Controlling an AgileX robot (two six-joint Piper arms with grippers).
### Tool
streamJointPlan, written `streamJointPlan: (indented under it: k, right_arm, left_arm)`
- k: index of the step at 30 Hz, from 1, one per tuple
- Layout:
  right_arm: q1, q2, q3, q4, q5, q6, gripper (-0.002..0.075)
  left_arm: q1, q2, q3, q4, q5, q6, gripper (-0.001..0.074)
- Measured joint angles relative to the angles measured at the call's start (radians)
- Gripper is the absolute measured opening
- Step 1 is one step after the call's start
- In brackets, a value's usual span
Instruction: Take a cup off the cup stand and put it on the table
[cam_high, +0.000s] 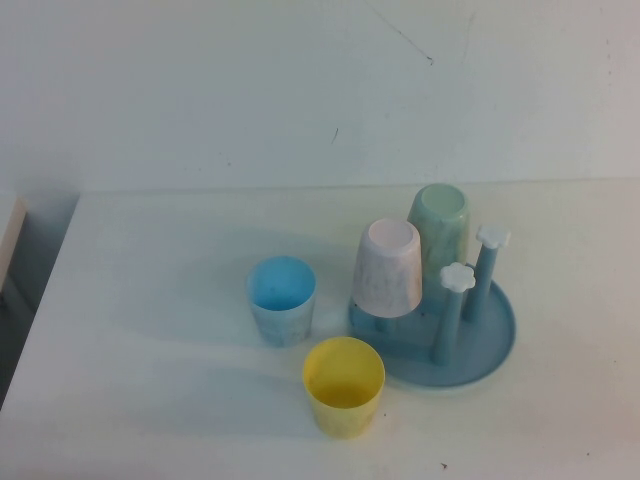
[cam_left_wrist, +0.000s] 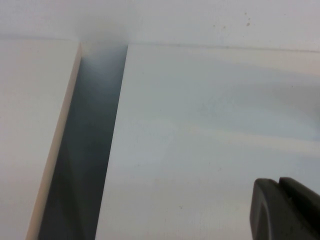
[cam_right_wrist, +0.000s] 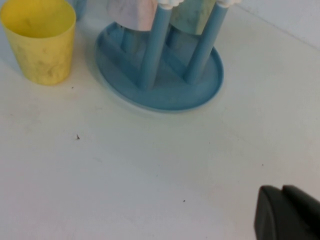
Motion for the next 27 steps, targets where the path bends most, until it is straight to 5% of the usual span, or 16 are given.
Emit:
streamJointPlan:
  k: [27]
  right_arm:
    - [0.0,0.0,0.0,0.0,0.012,0.0,-0.0002]
  left_arm:
    - [-0.002,0.0,-0.004,-0.012,0.015,0.029,-0.0002]
